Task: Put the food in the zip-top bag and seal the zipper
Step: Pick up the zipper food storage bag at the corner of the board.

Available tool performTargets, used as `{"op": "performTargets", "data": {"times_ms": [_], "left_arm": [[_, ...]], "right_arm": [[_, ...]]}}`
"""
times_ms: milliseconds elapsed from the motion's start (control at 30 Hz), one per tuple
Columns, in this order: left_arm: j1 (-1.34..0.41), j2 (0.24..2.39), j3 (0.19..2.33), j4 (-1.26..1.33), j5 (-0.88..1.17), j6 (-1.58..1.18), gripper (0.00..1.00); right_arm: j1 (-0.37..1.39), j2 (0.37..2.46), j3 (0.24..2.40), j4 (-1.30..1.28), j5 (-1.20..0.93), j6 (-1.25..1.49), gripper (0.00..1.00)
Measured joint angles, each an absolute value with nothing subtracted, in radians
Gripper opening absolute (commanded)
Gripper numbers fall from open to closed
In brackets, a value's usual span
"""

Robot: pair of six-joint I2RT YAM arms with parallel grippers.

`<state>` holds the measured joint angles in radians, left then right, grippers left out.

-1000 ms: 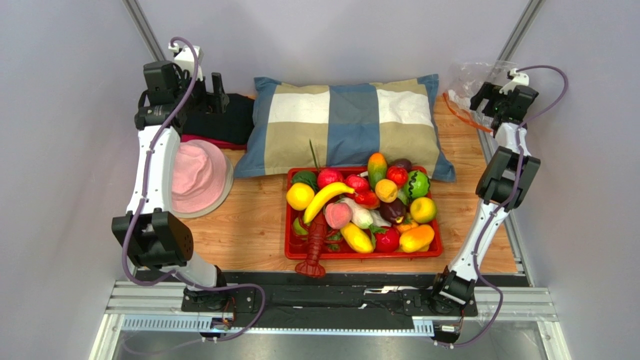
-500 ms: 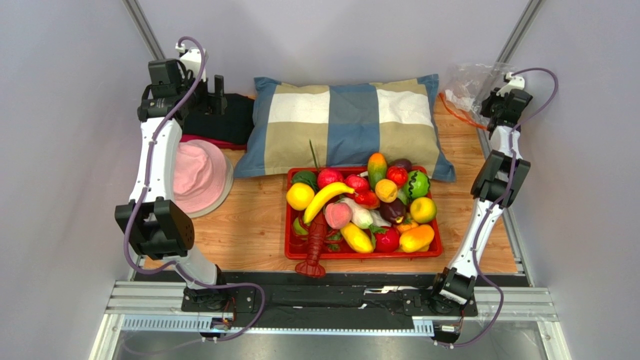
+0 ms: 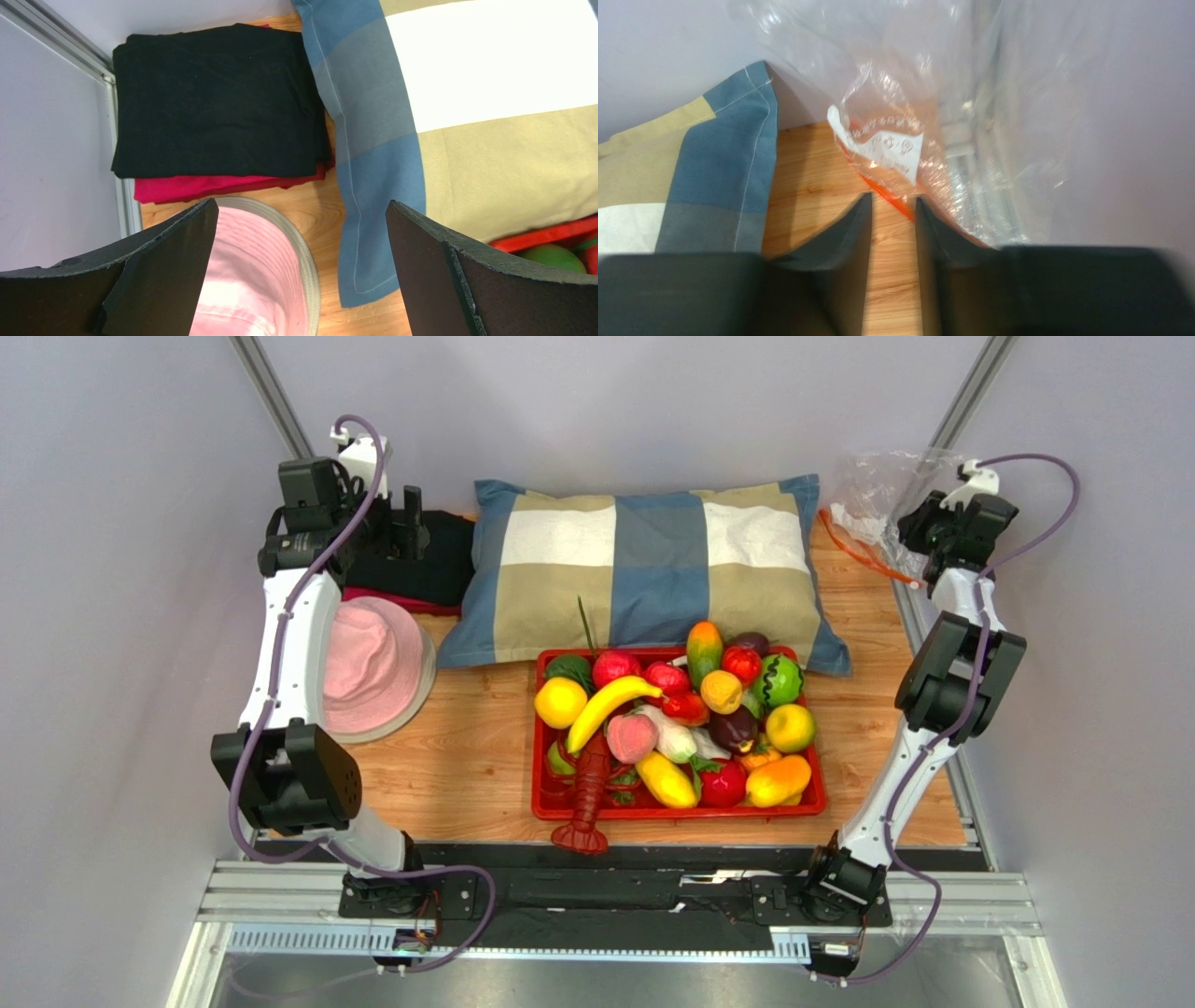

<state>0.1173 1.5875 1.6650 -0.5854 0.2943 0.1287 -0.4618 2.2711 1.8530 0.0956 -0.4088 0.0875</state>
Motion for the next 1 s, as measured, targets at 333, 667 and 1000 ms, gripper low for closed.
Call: {"op": "performTargets", "data": {"times_ms": [333,667,1000], "left_arm": [[0.117,1.497,1.575,-0.562,0.304,0.125,0.99],[0.117,1.484,1.549,-0.558,0.286,0.125,0.99],[0.117,1.564,1.629,-0.565,0.274,0.127,0.99]], "right_arm": [[-0.458,2.386,2.170,-0.133,-0.272,0.069,1.00],[-0.425,2.518,2.206,-0.225,-0.141,-0.010,1.00],[-0.413,2.647,2.363,-0.295,-0.133,-0.065,0.99]]}}
